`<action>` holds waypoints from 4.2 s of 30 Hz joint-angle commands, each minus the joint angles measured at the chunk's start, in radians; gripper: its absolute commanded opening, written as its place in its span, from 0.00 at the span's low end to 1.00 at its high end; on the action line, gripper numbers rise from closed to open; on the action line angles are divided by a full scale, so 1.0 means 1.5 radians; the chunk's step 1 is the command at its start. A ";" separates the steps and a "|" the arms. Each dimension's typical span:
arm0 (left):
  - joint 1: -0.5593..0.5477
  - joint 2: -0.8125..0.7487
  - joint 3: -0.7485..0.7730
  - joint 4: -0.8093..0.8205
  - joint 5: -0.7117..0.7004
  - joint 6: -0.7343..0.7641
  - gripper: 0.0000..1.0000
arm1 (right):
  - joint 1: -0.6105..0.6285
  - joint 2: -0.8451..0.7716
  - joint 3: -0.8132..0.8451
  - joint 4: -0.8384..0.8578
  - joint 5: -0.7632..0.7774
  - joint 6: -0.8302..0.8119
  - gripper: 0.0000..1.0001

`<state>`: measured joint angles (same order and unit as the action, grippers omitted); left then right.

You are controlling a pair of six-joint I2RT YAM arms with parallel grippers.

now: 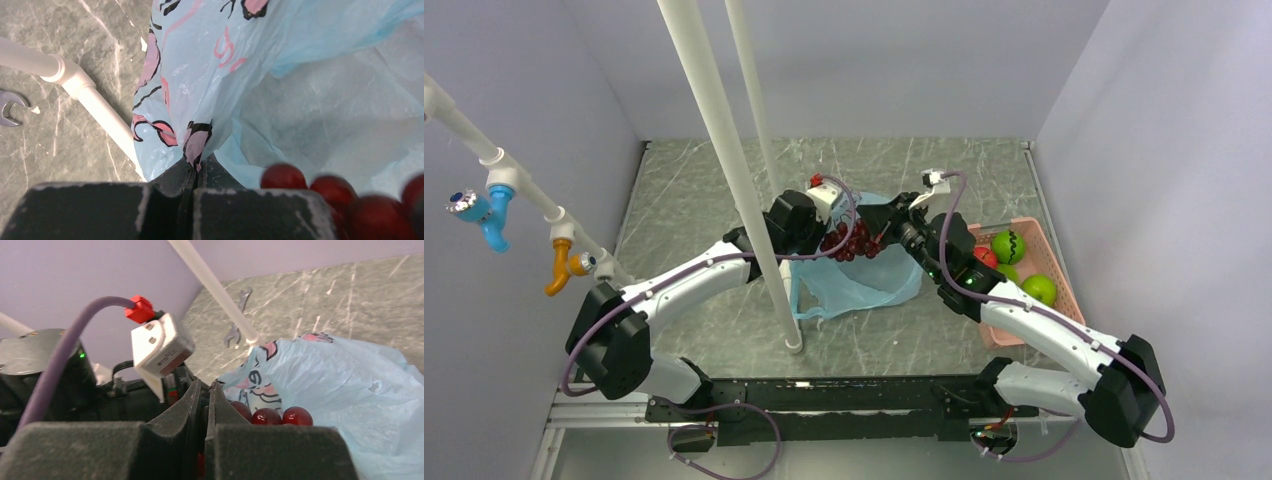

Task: Take the fake fruits out of the plastic bag

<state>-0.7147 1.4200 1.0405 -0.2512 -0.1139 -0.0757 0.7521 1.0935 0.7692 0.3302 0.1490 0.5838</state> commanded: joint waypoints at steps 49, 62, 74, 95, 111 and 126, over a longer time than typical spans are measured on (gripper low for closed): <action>-0.001 -0.084 0.023 -0.014 -0.035 0.011 0.79 | -0.543 -0.061 0.086 -0.485 0.315 0.041 0.00; -0.001 -0.196 -0.025 0.018 -0.126 0.020 0.80 | -0.579 -0.101 -0.043 -0.497 0.310 0.110 0.28; -0.001 -0.258 -0.062 0.053 -0.162 0.019 0.85 | -0.564 -0.187 0.018 -0.489 0.116 -0.026 0.83; 0.142 -0.270 -0.019 -0.072 -0.072 -0.123 0.84 | -0.156 -0.128 0.119 -0.524 0.033 -0.081 1.00; 0.211 -0.761 -0.055 -0.270 0.065 -0.251 0.85 | -0.144 -0.280 0.203 -0.663 0.072 -0.142 1.00; 0.211 -0.875 0.048 -0.340 0.078 -0.286 0.87 | -0.144 -0.439 0.286 -0.711 0.156 -0.156 1.00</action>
<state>-0.4000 0.1272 1.1110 -0.7536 -0.0051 -0.4595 0.5331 0.4427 1.1873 -0.7002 0.3454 0.3584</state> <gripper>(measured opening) 0.871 0.993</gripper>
